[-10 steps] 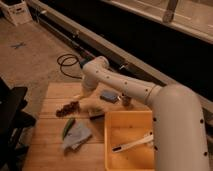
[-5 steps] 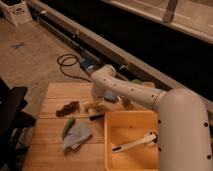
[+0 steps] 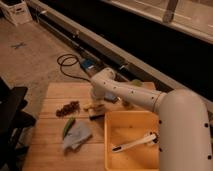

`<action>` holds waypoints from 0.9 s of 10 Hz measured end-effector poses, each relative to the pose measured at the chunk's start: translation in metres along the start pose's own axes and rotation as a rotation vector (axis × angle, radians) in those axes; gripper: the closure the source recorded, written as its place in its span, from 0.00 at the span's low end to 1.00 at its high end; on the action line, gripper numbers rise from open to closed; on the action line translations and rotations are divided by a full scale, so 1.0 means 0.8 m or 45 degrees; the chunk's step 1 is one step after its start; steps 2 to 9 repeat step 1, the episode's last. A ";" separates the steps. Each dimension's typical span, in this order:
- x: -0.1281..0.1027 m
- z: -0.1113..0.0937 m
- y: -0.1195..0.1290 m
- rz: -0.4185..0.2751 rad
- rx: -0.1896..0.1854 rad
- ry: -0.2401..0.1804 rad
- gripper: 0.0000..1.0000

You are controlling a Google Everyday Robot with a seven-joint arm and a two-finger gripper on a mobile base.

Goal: Place banana in table surface

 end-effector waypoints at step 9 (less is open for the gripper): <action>0.000 0.000 0.000 0.000 0.000 0.000 0.20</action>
